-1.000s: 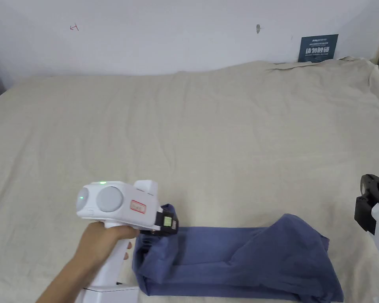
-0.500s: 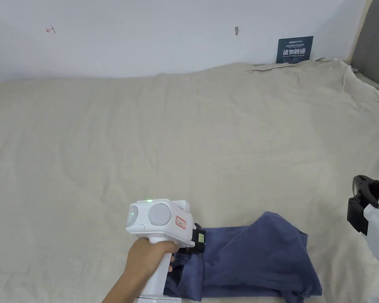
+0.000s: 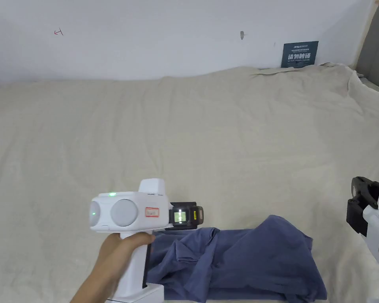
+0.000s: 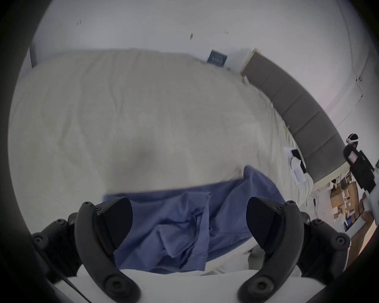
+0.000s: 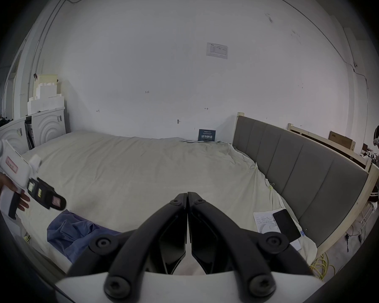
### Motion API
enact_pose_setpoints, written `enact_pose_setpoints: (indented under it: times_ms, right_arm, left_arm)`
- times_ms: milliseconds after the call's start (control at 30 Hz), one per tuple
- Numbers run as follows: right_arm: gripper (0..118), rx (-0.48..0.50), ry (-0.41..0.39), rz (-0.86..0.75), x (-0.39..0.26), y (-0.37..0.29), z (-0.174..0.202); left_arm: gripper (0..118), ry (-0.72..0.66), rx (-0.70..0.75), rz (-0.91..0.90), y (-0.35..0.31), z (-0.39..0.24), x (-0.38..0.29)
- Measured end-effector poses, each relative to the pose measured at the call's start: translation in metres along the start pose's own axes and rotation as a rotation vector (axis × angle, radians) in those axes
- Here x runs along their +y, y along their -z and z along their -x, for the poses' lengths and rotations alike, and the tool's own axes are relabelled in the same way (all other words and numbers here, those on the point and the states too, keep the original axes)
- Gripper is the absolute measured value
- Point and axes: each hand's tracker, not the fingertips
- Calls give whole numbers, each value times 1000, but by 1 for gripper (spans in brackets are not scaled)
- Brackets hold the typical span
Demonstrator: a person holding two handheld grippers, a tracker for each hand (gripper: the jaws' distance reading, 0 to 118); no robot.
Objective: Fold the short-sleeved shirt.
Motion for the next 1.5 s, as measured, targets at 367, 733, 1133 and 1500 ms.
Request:
enact_pose_setpoints:
  times_ms: [367,733,1133,1500]
  right_arm:
    - [1,8,-11,-6,5,1,4]
    - [1,-1,0,18,-1,-1,-1]
    - [1,-24,7,31,-4,-4,-11]
    - [1,-28,17,34,-5,-5,-14]
  left_arm:
    - [46,-58,125,-225,-38,63,-35]
    - [0,25,196,-91,18,69,-77]
    - [0,167,83,-19,62,27,-113]
    - [0,153,-98,59,88,-38,-145]
